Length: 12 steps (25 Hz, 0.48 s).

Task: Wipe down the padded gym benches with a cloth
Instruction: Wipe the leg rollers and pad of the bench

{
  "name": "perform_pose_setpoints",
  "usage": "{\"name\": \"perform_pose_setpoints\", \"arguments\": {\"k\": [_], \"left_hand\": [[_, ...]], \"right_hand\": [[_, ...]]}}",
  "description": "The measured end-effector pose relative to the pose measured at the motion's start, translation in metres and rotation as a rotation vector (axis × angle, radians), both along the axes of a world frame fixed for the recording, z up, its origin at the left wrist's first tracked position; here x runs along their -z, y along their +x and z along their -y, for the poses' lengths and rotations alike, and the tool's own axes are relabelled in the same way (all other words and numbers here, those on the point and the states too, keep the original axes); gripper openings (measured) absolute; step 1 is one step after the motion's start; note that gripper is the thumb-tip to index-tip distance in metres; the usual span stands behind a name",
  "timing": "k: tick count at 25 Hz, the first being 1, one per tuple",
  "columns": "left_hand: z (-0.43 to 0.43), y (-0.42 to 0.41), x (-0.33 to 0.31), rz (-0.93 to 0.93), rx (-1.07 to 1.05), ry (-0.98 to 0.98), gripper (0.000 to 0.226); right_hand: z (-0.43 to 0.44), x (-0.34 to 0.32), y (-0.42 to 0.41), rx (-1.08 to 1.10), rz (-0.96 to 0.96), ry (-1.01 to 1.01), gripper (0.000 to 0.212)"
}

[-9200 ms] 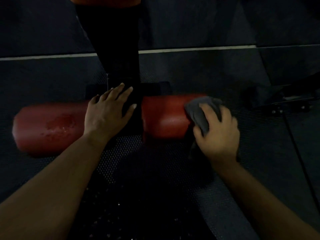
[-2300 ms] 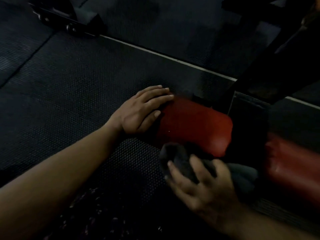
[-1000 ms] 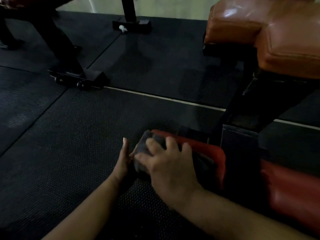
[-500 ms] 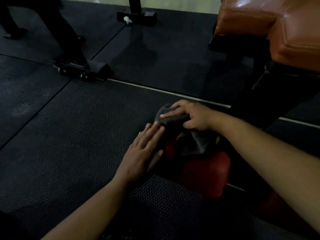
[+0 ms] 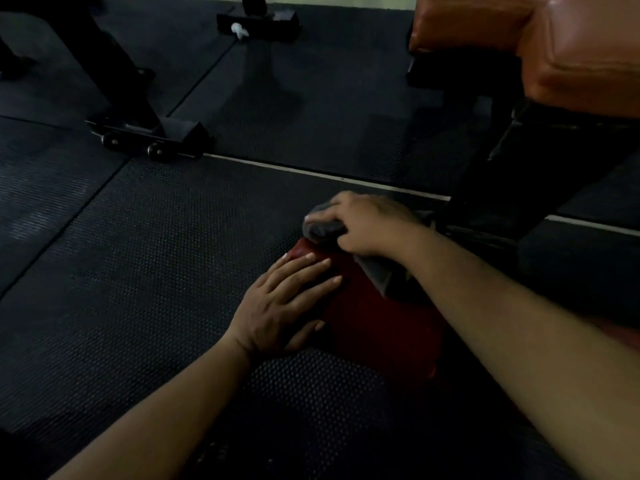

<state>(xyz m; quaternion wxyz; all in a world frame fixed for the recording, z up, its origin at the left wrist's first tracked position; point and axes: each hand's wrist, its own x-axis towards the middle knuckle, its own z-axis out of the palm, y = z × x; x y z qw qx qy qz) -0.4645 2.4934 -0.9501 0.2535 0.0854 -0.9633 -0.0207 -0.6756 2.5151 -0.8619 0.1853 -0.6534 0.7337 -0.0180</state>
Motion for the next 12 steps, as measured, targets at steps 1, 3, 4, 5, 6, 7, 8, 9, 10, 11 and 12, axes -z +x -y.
{"name": "perform_pose_setpoints", "arguments": {"k": [1,3,4,5,6,7,8,9,10,11,12], "left_hand": [[0.0,0.0,-0.001,-0.013,0.003,-0.01,0.052],[0.001,-0.001,-0.002,-0.028,0.002,-0.022,0.052],[-0.001,-0.001,-0.001,-0.034,-0.001,-0.02,0.052],[-0.002,-0.001,-0.001,-0.048,-0.012,-0.022,0.051],[-0.004,-0.003,-0.001,-0.056,-0.026,-0.023,0.051],[-0.005,-0.004,-0.003,-0.059,-0.038,-0.039,0.051],[-0.005,-0.006,-0.006,-0.057,-0.047,-0.069,0.051],[-0.004,-0.007,-0.011,-0.054,-0.048,-0.102,0.051],[-0.001,-0.008,-0.017,-0.04,-0.039,-0.127,0.05],[0.004,-0.011,-0.025,-0.006,-0.016,-0.133,0.047],[0.011,-0.016,-0.034,0.053,0.02,-0.114,0.046]], "right_hand": [[-0.007,-0.001,-0.002,-0.009,-0.019,0.051,0.062],[-0.032,-0.008,-0.021,0.078,-0.011,0.129,0.063],[-0.051,-0.012,-0.024,0.148,-0.029,0.128,0.061],[-0.073,-0.015,-0.023,0.214,-0.09,0.073,0.06],[-0.1,-0.014,-0.013,0.273,-0.203,-0.04,0.06],[-0.128,-0.011,0.001,0.337,-0.29,-0.193,0.063],[-0.155,-0.005,0.014,0.404,-0.307,-0.32,0.067],[-0.179,0.007,0.025,0.46,-0.241,-0.418,0.074],[-0.202,0.022,0.038,0.511,-0.136,-0.473,0.079],[-0.224,0.042,0.05,0.5,-0.034,-0.497,0.079],[-0.243,0.058,0.063,0.404,0.0,-0.522,0.071]]}}
